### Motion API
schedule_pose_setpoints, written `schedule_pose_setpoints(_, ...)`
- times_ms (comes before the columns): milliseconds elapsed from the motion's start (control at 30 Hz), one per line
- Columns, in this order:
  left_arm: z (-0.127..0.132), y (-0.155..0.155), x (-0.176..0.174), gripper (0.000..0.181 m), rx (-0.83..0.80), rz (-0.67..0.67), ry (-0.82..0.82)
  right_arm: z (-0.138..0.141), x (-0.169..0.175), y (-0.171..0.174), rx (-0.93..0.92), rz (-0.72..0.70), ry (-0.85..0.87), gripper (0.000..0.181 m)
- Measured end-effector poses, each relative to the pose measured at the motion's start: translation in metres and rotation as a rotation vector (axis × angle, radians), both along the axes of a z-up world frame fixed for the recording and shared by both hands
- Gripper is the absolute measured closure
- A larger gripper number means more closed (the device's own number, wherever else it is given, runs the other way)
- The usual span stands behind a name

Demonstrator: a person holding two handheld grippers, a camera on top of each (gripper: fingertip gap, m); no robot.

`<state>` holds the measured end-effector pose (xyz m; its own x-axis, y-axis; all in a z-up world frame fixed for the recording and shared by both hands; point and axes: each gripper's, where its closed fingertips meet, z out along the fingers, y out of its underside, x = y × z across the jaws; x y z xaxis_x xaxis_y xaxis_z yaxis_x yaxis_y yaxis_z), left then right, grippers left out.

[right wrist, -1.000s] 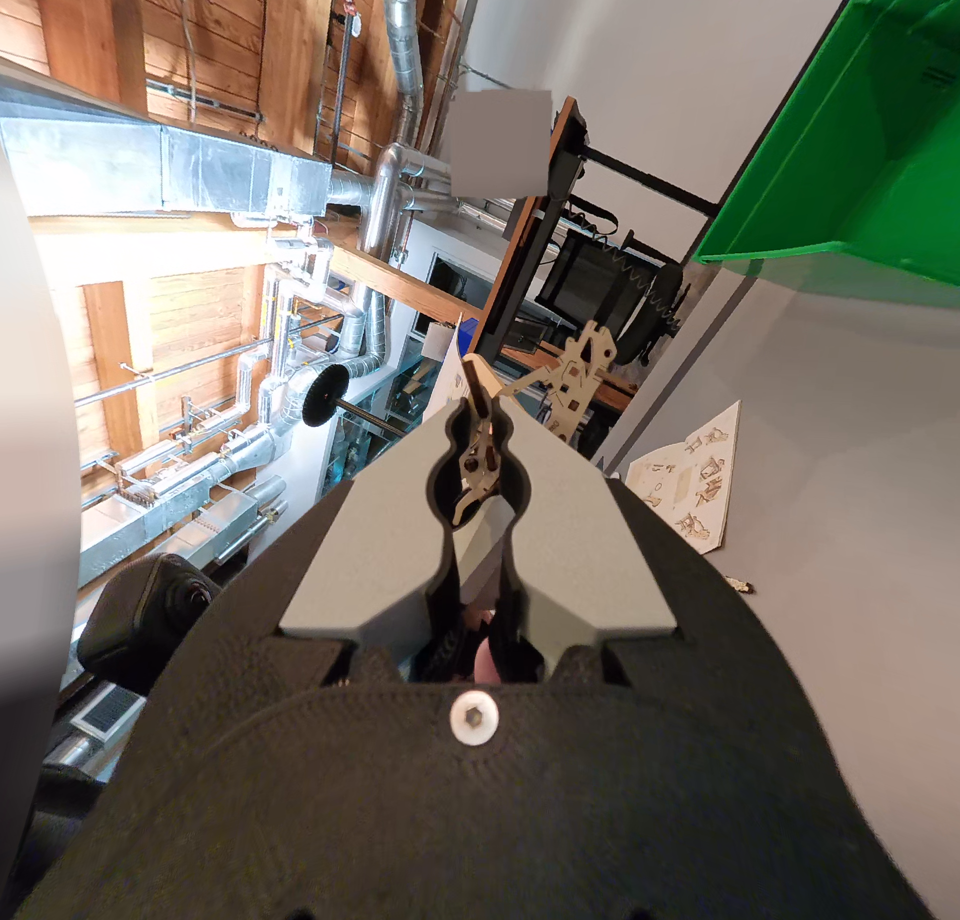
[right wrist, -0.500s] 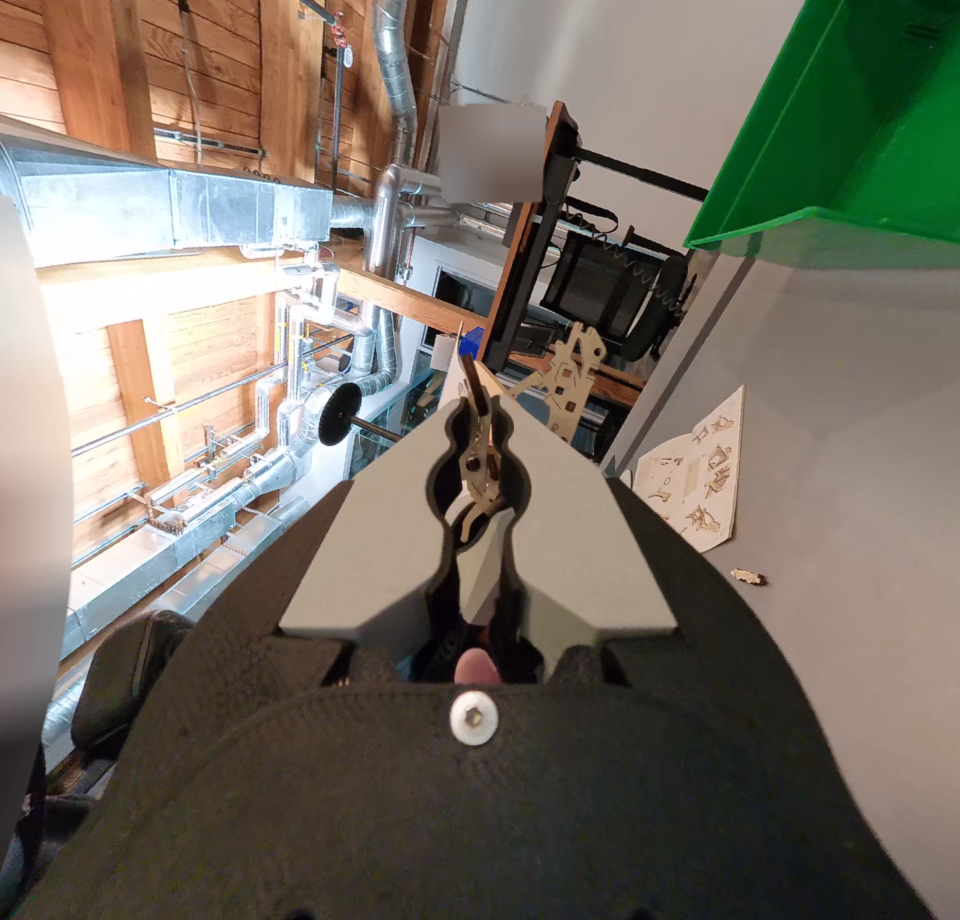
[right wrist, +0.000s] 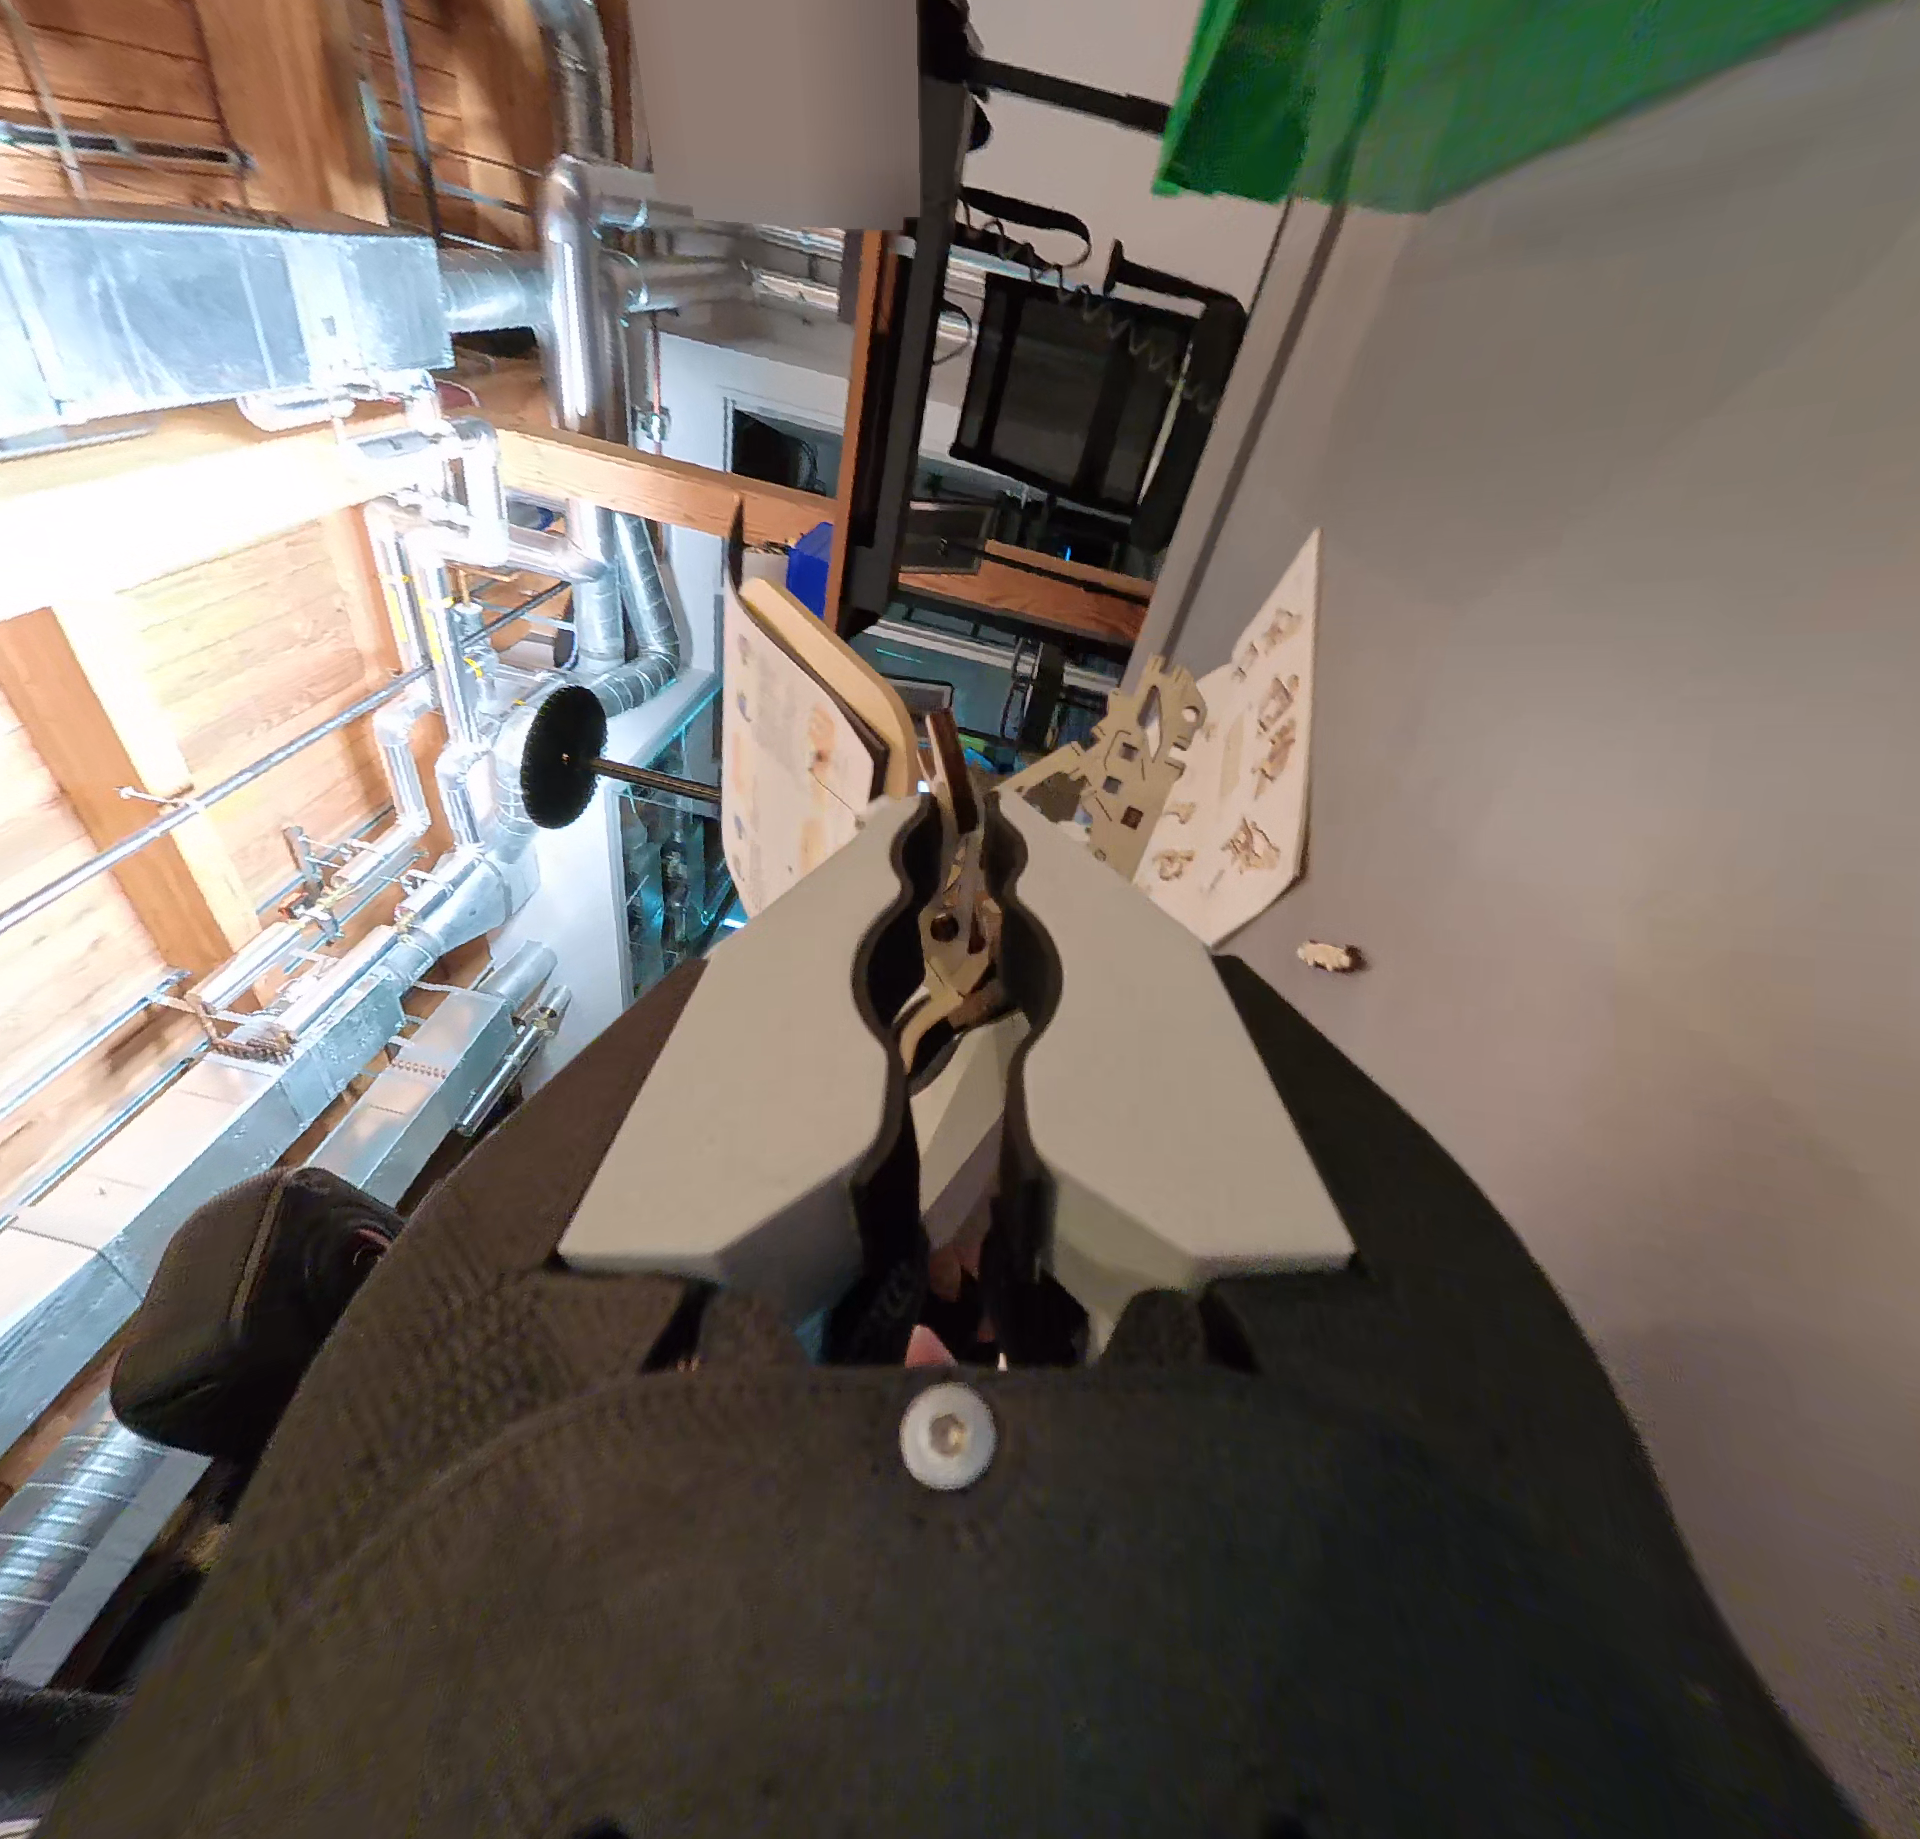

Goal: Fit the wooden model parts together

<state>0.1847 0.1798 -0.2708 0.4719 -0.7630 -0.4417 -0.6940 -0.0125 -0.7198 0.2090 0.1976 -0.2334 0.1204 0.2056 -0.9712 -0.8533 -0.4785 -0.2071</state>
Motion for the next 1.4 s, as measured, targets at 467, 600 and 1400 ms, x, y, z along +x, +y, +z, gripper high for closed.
schedule_pose_setpoints(467,-0.057,-0.009,-0.017,0.148,-0.242,-0.044,-0.027,-0.053,-0.034,0.013,-0.126,0.104,-0.072,0.177)
schedule_pose_setpoints(600,-0.061,-0.009,-0.018,0.143,-0.285,-0.048,-0.053,-0.054,-0.037,0.016,-0.126,0.126,-0.125,0.177)
schedule_pose_setpoints(1400,-0.048,0.007,-0.003,0.111,-0.680,-0.035,-0.467,-0.075,-0.015,0.029,-0.181,0.251,-0.281,0.176)
